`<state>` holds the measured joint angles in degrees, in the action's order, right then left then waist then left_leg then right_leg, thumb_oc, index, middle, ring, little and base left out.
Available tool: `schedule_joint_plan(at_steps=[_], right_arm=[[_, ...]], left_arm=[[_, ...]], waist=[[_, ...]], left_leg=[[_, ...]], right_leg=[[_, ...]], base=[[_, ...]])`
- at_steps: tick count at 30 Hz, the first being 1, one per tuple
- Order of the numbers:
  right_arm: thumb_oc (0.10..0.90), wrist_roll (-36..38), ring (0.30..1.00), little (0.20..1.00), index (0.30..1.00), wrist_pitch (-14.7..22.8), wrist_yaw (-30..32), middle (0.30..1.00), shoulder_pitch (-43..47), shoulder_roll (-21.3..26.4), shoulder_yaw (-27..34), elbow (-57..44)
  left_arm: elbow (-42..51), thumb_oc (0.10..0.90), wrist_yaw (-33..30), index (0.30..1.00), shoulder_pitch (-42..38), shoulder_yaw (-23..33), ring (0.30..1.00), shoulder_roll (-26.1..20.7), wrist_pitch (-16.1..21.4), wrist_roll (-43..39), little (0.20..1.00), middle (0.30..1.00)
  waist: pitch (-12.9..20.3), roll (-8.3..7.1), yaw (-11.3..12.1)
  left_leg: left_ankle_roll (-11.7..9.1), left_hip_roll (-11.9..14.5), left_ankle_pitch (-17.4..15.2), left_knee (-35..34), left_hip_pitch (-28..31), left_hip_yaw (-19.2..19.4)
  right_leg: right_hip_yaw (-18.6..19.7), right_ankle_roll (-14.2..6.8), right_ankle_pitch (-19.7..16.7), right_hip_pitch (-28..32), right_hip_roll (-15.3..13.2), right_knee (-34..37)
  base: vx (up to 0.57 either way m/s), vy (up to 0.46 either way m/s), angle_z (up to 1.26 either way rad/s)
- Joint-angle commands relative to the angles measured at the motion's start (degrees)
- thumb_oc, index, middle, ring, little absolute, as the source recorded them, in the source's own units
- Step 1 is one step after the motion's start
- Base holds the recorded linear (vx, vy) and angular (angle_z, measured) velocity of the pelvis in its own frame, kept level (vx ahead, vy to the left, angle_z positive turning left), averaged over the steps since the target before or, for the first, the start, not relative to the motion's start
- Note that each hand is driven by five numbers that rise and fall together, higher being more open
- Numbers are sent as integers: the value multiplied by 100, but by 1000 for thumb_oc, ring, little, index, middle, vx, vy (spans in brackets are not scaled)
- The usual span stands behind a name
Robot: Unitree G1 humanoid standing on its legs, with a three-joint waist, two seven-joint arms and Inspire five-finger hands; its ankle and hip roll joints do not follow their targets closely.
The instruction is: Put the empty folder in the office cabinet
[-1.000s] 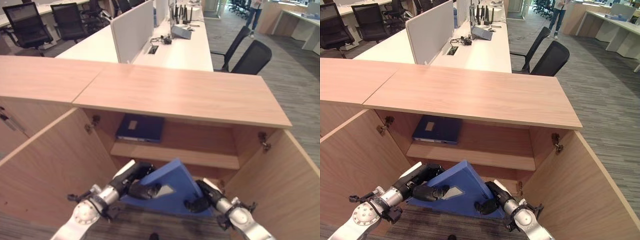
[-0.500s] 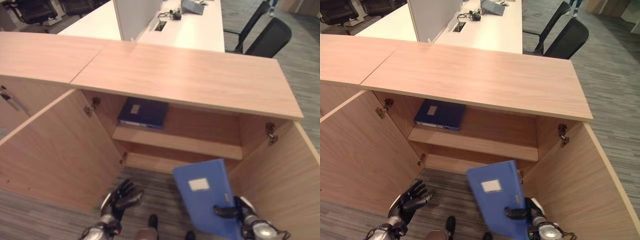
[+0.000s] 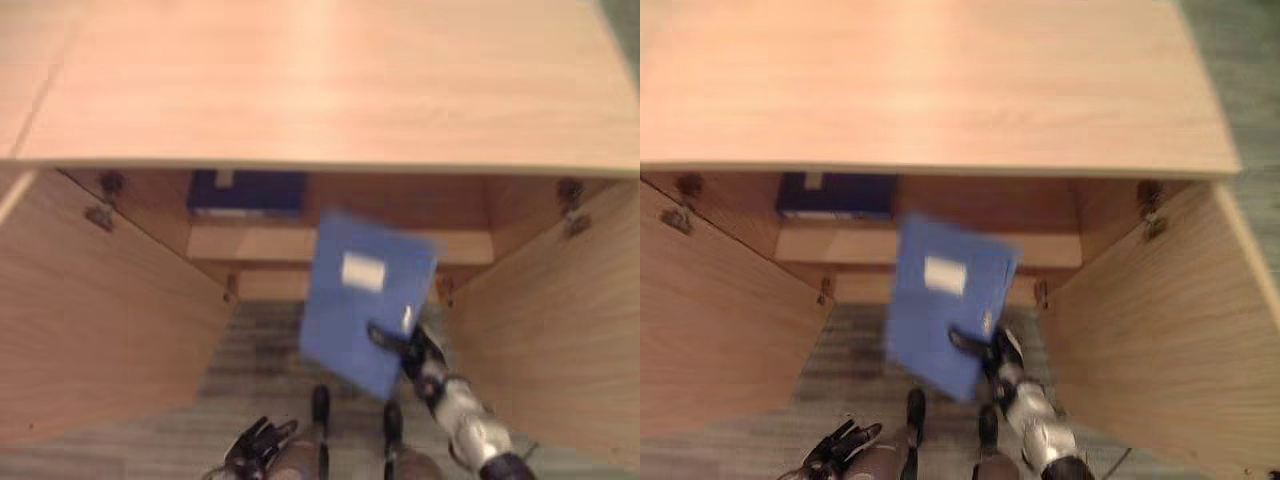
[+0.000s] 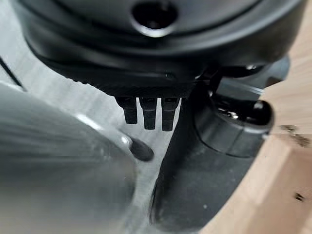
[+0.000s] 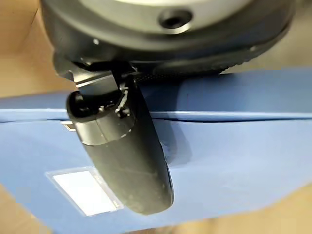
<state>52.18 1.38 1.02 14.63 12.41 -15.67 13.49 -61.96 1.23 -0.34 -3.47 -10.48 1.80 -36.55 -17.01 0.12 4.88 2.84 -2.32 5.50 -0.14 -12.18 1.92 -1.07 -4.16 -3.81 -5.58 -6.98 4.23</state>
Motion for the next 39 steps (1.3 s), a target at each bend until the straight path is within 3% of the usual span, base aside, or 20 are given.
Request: schedule_joint_plan(at_steps=[1,2,3,4,5,6,7,9,11,19,32,39], right_arm=[[400,1671,300,300,300,1820,-210,300,1134,-257,745,-654],[400,1806,300,300,300,1945,-189,300,1398,-214,854,-713],[400,2092,300,300,300,2351,-53,300,2155,-112,1247,-762],[400,2232,300,300,300,2476,20,300,2464,-46,1339,-655],[400,2399,300,300,300,2589,228,300,3061,72,1517,-393],[400,2408,300,300,300,2588,228,300,3096,82,1534,-368],[400,2555,300,300,300,2637,234,300,3356,156,1626,-213],[400,2658,300,300,300,2743,288,300,3609,325,1681,24],[400,2696,300,300,300,2901,582,300,3734,677,1894,487],[400,3241,300,300,300,3073,774,300,4527,794,2346,1725],[400,3304,300,300,300,2555,902,300,5944,1769,1735,3118],[400,3518,300,300,300,2602,938,300,6482,2015,1677,3480]], left_arm=[[-453,800,-272,900,273,-174,900,-304,16,828,900,900],[-481,800,-288,900,247,-203,900,-337,21,906,900,900],[-519,800,-336,900,230,-236,900,-494,40,1087,900,900],[-509,800,-362,900,240,-278,900,-593,62,1109,900,900],[-379,800,-372,900,267,-414,900,-702,71,1065,900,900],[-367,800,-375,900,254,-418,900,-711,65,1064,900,900],[-249,800,-363,900,267,-545,900,-752,94,1029,900,900],[-157,800,-357,900,211,-647,900,-787,138,933,900,900],[-74,800,-405,900,245,-601,900,-795,167,885,900,900],[-159,800,-448,900,441,-709,900,-875,157,903,900,900],[-212,800,-395,900,589,-759,900,-1269,177,819,900,900],[-214,800,-397,900,650,-813,900,-1404,180,867,900,900]], waist=[[159,84,162],[97,105,195],[-148,203,265],[-285,272,310],[-568,287,383],[-580,286,389],[-799,314,414],[-947,322,385],[-894,259,450],[-676,334,633],[-446,278,818],[-358,302,931]], left_leg=[[-69,-64,-265,415,-827,-235],[-52,-84,-303,460,-886,-220],[27,-74,-399,618,-1047,-152],[39,-28,-438,693,-1088,-99],[7,14,-597,852,-1127,2],[-2,18,-636,874,-1124,-9],[-10,10,-647,933,-1216,8],[-34,-29,-669,878,-1221,-77],[-122,-164,-638,846,-1344,-256],[-238,-96,-558,618,-1418,-445],[-285,-19,-611,464,-1196,-554],[-305,-23,-666,505,-1135,-628]], right_leg=[[-262,-21,1248,-71,122,-1053],[-276,-52,1233,-217,106,-1199],[-487,-206,1106,-854,-54,-2108],[-670,-250,984,-1125,-167,-2488],[-1104,-205,917,-1505,-449,-2663],[-1114,-205,937,-1480,-442,-2645],[-1273,-133,800,-1744,-347,-2260],[-1223,-186,501,-2193,-153,-1766],[-1270,-119,292,-1861,-37,-1050],[-1415,-83,336,-1806,18,-905],[-1394,21,513,-1567,151,-841],[-1430,64,659,-1463,178,-913]], base=[[-42,203,-2],[-65,185,5],[-90,207,9],[-48,210,-21],[15,91,-29],[35,12,-50],[13,-31,-33],[92,-74,-58],[141,-177,3],[66,-93,18],[43,-48,8],[48,-41,6]])
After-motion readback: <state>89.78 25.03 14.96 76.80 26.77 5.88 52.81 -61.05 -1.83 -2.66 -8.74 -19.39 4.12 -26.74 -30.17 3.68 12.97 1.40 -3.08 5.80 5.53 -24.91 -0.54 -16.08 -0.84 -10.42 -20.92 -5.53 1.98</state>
